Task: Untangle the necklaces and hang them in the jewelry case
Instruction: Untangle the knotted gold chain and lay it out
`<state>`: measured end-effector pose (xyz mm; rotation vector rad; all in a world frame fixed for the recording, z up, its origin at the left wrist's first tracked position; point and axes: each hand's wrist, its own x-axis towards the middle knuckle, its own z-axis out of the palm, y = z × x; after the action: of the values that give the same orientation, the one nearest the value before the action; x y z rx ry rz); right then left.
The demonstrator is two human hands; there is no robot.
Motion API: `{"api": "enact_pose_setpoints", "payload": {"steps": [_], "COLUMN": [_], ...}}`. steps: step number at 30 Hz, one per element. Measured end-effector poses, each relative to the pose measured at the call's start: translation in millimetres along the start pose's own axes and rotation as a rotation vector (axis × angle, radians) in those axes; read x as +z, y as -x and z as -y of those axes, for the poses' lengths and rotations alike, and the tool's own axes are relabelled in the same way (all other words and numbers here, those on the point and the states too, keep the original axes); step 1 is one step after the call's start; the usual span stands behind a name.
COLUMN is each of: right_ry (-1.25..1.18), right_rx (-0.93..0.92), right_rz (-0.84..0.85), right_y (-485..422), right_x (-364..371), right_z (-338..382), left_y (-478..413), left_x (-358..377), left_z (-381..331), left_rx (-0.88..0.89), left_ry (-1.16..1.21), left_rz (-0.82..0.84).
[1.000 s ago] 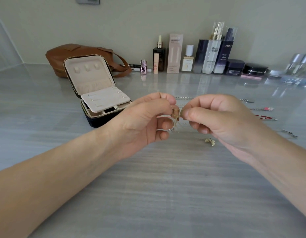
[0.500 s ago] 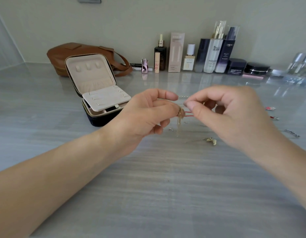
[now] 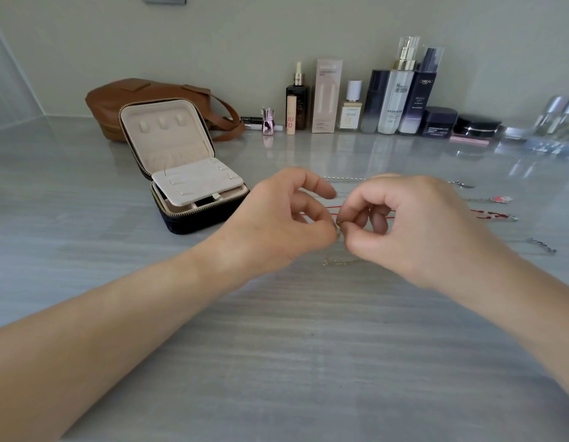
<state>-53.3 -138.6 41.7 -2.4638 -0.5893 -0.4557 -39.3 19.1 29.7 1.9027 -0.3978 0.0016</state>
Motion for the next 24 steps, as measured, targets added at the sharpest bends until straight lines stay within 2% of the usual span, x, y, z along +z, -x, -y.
{"api": "enact_pose_setpoints", "payload": {"steps": [3,6,12,18,24], "right_ry": [-0.199,-0.456,-0.728,-0.803,-0.612], "right_rx": [0.058,0.214,0.388,0.431,0.26], "right_rz": [0.014,0.056,0.16,0.178,0.225], "right_y": [-1.8,-5.7,-10.9,-11.2,-5.9], "right_x": [-0.5,-3.4,-7.4,-5.6,2.9], "right_z": [-0.7,-4.2,-10.2,-12.5,-8.2], "left_y": [0.0,0.8,2.3,2.8,4.6], "left_x": [0.6,-0.4,0.0,-0.7,-4.0], "left_z": [0.1,-1.4,-4.4,-4.4,-7.9], "left_rx": [-0.017,-0.047,-0.118,-0.167,-0.228], "left_ry": [0.014,0.03,0.082,0.14,0.364], "left_rz": [0.026,0.041,0.074,0.19,0.282]}}
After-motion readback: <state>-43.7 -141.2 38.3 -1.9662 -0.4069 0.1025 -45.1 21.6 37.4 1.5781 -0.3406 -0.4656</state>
